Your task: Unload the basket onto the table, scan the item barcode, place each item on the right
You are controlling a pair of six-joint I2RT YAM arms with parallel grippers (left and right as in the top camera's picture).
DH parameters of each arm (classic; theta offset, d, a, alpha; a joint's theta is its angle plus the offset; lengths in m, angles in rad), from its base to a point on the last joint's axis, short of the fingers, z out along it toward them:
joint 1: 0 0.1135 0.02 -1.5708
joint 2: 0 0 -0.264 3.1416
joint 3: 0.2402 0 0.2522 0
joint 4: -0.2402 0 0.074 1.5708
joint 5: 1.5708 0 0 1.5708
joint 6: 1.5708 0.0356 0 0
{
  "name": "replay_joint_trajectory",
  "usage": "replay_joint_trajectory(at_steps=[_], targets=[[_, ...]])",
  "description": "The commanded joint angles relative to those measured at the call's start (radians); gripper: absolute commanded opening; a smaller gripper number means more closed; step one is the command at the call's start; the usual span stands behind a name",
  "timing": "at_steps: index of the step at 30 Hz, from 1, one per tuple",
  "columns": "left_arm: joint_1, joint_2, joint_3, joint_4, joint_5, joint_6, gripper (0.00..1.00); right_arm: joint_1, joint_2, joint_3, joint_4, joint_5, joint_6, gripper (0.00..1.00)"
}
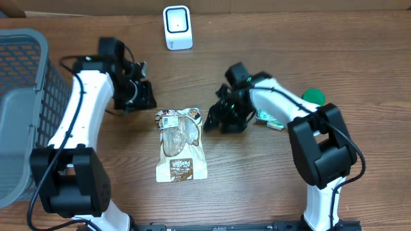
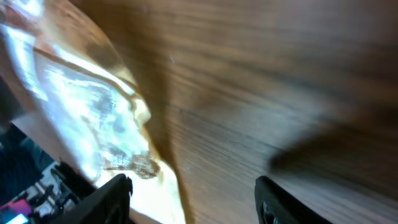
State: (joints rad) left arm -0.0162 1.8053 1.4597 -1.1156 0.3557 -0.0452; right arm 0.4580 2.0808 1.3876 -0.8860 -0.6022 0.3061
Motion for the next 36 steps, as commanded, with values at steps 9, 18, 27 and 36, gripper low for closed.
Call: replay_joint_trajectory(at_steps=[9, 18, 27, 36], targets=[[-0.052, 0.009, -0.247, 0.262, 0.074, -0.061, 0.06, 0.045, -0.013, -0.178, 0.216, -0.117, 0.150, 0.56], [-0.065, 0.023, -0.342, 0.371, -0.019, -0.110, 0.04, 0.156, -0.013, -0.187, 0.340, 0.024, 0.387, 0.53], [-0.076, 0.023, -0.346, 0.376, -0.056, -0.128, 0.04, 0.170, -0.022, -0.186, 0.508, -0.047, 0.399, 0.16], [-0.076, 0.023, -0.346, 0.375, -0.052, -0.143, 0.04, 0.170, -0.154, -0.184, 0.565, -0.063, 0.344, 0.04]])
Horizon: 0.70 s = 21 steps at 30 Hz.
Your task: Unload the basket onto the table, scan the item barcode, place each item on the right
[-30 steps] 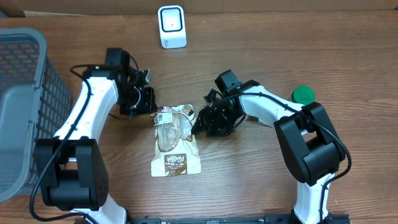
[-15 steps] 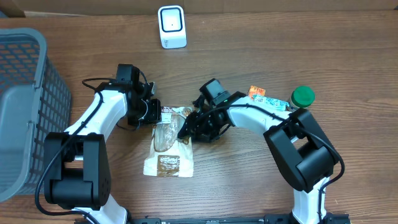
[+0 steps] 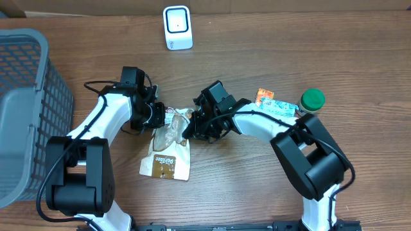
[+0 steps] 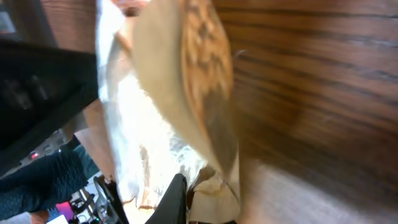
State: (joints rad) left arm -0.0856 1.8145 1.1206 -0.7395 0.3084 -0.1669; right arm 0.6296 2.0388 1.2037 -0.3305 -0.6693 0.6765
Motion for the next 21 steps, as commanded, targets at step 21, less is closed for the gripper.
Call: replay_joint_trajectory(at_steps=[21], targets=[[-0.066, 0.013, -0.059, 0.041, 0.032, -0.075, 0.04, 0.005, -0.040, -0.002, 0.034, 0.182, 0.013, 0.22]])
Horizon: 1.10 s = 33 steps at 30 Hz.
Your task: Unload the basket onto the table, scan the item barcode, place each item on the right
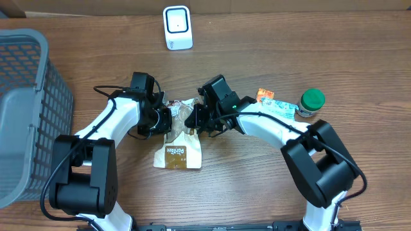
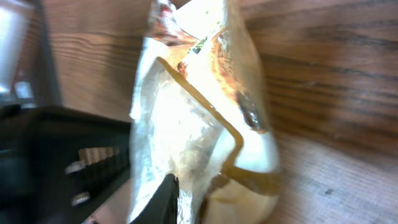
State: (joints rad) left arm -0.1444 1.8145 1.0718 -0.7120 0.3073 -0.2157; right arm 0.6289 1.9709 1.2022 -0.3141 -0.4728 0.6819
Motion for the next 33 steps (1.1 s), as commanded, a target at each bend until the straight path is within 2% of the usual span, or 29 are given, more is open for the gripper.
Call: replay_joint_trajectory(at_steps=[1, 7, 9, 11, 12, 20, 25, 33], targets=[[-0.008, 0.013, -0.010, 0.014, 0.034, -0.031, 0.04, 0.009, 0.040, -0.001, 0.019, -0.014, 0.026, 0.27], [-0.008, 0.013, -0.010, 0.015, 0.034, -0.032, 0.04, 0.018, 0.071, -0.001, 0.022, -0.029, 0.055, 0.28], [-0.008, 0.013, -0.010, 0.016, 0.034, -0.032, 0.04, 0.018, 0.071, -0.001, 0.023, -0.029, 0.056, 0.23], [-0.008, 0.013, -0.010, 0.017, 0.035, -0.032, 0.04, 0.018, 0.071, -0.001, 0.023, -0.043, 0.056, 0.08], [-0.008, 0.013, -0.010, 0.017, 0.034, -0.032, 0.04, 0.018, 0.071, -0.001, 0.027, -0.054, 0.055, 0.04], [-0.001, 0.010, 0.033, -0.024, 0.019, 0.013, 0.04, 0.004, 0.051, 0.000, 0.029, -0.098, 0.000, 0.04], [0.025, 0.002, 0.190, -0.160, -0.027, 0.034, 0.04, -0.016, -0.024, 0.000, 0.018, -0.132, -0.060, 0.04], [0.066, 0.002, 0.559, -0.435, -0.116, 0.101, 0.04, -0.065, -0.133, 0.000, -0.032, -0.235, -0.146, 0.04]])
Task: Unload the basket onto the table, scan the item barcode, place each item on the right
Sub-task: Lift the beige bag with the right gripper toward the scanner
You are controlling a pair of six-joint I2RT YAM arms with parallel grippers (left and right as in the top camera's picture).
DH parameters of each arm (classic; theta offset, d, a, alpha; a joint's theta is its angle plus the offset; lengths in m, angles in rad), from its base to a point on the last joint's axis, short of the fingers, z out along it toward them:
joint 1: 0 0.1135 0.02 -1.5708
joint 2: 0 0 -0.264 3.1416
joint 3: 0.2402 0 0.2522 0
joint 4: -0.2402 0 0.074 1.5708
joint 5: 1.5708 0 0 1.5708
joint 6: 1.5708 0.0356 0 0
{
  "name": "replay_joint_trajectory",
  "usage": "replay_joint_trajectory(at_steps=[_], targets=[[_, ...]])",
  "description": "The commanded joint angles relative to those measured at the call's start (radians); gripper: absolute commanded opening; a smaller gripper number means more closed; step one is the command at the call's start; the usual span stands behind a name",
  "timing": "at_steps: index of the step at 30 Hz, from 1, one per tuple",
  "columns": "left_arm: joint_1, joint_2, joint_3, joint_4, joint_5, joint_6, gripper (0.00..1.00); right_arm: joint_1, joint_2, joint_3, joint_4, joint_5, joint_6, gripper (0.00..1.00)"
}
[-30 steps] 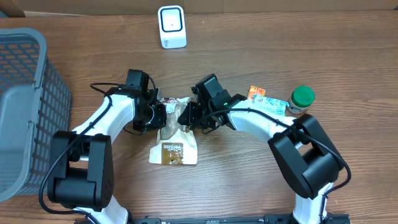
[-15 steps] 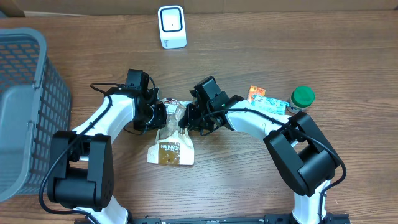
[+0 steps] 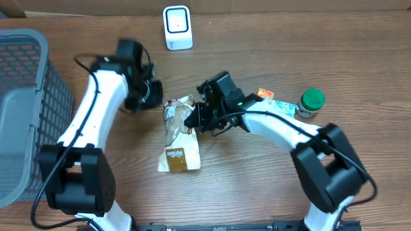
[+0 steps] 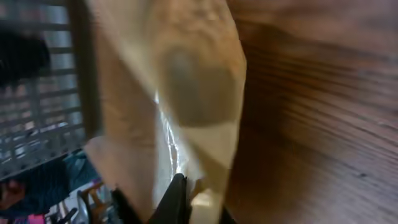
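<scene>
The item is a tan and clear snack pouch (image 3: pixel 177 136) (image 4: pixel 186 81) at the table's middle. My right gripper (image 3: pixel 194 119) (image 4: pixel 186 190) is shut on the pouch's upper right edge. The pouch's top is raised and crumpled, and its brown labelled lower end points at the near edge. Blur in the right wrist view hides any barcode. The white barcode scanner (image 3: pixel 177 27) stands at the far edge. My left gripper (image 3: pixel 151 95) hovers just left of the pouch's top without touching it; its jaws are too dark to read.
A grey mesh basket (image 3: pixel 22 109) fills the left side. To the right lie an orange packet (image 3: pixel 265 94), a teal packet (image 3: pixel 277 106) and a green-lidded jar (image 3: pixel 313 101). Bare wood lies between the pouch and the scanner.
My left gripper has moved off the pouch's left side, up and to the far left. The right gripper keeps its hold, and the pouch has shifted slightly.
First the pouch lay flat, with both grippers apart from it on either side. Then both grippers were closed in on its top end. Then it stood bunched between them. Now only the right gripper holds it and the left is off it.
</scene>
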State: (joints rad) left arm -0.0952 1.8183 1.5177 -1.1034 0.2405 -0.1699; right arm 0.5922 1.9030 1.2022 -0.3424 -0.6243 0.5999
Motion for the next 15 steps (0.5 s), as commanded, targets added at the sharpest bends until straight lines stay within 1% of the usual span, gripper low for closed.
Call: replay_joint_trajectory(at_steps=[1, 6, 10, 12, 15], targets=[[0.023, -0.002, 0.156, -0.072, -0.053, 0.064, 0.04, -0.042, -0.074, 0.000, -0.007, -0.116, -0.079, 0.04], [0.063, -0.002, 0.336, -0.189, -0.094, 0.070, 0.05, -0.123, -0.113, 0.000, -0.019, -0.318, -0.137, 0.04], [0.101, -0.002, 0.391, -0.224, -0.095, 0.070, 0.08, -0.177, -0.136, 0.000, -0.042, -0.422, -0.168, 0.04], [0.121, -0.002, 0.393, -0.226, -0.095, 0.069, 0.12, -0.196, -0.150, 0.004, -0.059, -0.446, -0.183, 0.04], [0.150, -0.001, 0.386, -0.232, -0.094, 0.069, 0.25, -0.221, -0.176, 0.019, -0.081, -0.458, -0.190, 0.04]])
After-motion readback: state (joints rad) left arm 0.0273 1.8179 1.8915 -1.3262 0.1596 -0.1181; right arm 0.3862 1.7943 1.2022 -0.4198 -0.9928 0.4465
